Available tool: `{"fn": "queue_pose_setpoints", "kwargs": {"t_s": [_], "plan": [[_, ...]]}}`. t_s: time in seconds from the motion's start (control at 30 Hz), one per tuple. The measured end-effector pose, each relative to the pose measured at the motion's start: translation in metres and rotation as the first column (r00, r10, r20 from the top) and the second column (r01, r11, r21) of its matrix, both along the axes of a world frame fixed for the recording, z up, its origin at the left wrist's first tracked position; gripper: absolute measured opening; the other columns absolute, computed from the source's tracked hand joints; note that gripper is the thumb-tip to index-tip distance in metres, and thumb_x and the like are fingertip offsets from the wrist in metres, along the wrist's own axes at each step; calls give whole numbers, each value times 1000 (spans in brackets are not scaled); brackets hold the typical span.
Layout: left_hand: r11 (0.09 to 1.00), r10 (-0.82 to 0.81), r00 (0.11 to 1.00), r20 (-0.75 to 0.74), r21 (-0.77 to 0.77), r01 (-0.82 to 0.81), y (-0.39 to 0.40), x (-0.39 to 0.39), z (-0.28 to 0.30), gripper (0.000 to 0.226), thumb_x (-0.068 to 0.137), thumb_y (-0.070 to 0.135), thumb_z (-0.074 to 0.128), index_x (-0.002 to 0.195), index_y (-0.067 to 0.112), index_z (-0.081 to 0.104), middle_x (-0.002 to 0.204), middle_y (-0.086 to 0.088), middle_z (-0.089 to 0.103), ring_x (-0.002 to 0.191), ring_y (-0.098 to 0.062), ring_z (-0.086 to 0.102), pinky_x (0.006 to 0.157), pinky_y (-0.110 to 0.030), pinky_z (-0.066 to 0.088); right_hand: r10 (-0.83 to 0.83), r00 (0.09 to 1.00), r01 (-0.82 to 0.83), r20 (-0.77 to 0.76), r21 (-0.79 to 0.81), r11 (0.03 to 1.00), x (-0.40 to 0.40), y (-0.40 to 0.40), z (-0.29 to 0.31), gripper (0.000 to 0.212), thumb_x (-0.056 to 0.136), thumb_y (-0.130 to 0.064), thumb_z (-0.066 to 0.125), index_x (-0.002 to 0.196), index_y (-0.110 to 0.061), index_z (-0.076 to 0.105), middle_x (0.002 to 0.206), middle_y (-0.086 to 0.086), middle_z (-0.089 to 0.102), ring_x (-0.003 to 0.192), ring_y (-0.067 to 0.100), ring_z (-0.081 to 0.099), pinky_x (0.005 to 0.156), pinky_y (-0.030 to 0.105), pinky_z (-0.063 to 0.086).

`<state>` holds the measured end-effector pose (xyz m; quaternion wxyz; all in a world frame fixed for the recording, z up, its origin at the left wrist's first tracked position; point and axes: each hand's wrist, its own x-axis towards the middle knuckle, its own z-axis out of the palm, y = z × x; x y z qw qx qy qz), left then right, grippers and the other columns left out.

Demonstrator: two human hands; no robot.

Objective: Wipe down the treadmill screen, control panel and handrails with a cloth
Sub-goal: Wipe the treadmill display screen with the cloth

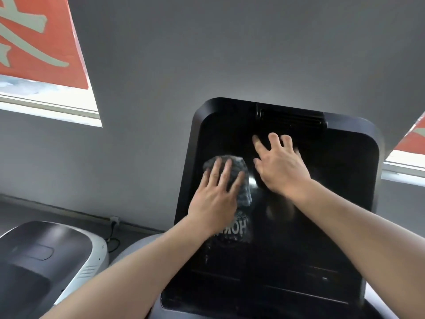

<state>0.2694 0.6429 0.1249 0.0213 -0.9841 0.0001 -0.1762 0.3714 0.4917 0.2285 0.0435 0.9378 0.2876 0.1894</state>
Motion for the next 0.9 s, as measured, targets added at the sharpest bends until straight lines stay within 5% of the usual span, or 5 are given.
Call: {"fn": "queue_pose_setpoints", "kwargs": {"t_s": [0.3, 0.43, 0.6, 0.77, 0.9], "plan": [[997, 74, 997, 38, -36, -72, 8, 13, 16, 75, 105, 46, 36, 167, 24, -1, 172, -18, -12, 157, -41, -18, 127, -59, 10, -11, 1000, 11, 2, 18, 1000, 1, 2, -6, 64, 107, -44, 40, 165, -25, 20, 155, 12, 24, 140, 37, 25, 110, 66, 42], [973, -164, 985, -51, 157, 170, -1, -12, -17, 73, 104, 47, 36, 167, 25, 7, 172, -18, -10, 158, -40, -17, 128, -58, 3, -7, 1000, 7, -7, 2, 1000, 2, 1, -6, 65, 107, -44, 39, 165, -25, 18, 156, 11, 23, 139, 37, 24, 110, 65, 41], [991, 128, 991, 41, -29, -127, 18, 23, 36, 74, 106, 49, 33, 167, 25, -2, 173, -19, -12, 158, -41, -16, 128, -57, 9, -19, 1000, 18, -5, -21, 1000, 0, 2, -4, 65, 108, -42, 38, 166, -23, 15, 157, 13, 21, 141, 39, 23, 111, 66, 40], [970, -187, 982, -21, 157, 187, 0, -4, -1, 69, 105, 44, 35, 167, 24, 11, 173, -18, -6, 158, -40, -14, 128, -57, 4, -1, 1000, 1, -10, -29, 1000, 0, 0, -3, 67, 107, -37, 42, 166, -24, 14, 158, 12, 20, 142, 39, 23, 112, 65, 40], [994, 105, 993, 46, -37, -103, 25, 27, 44, 72, 105, 48, 28, 167, 26, 0, 173, -18, -10, 158, -39, -15, 128, -56, 10, -19, 1000, 19, -10, -35, 999, 1, 0, -3, 70, 104, -26, 46, 166, -24, 15, 157, 12, 20, 141, 39, 23, 111, 65, 41]]}}
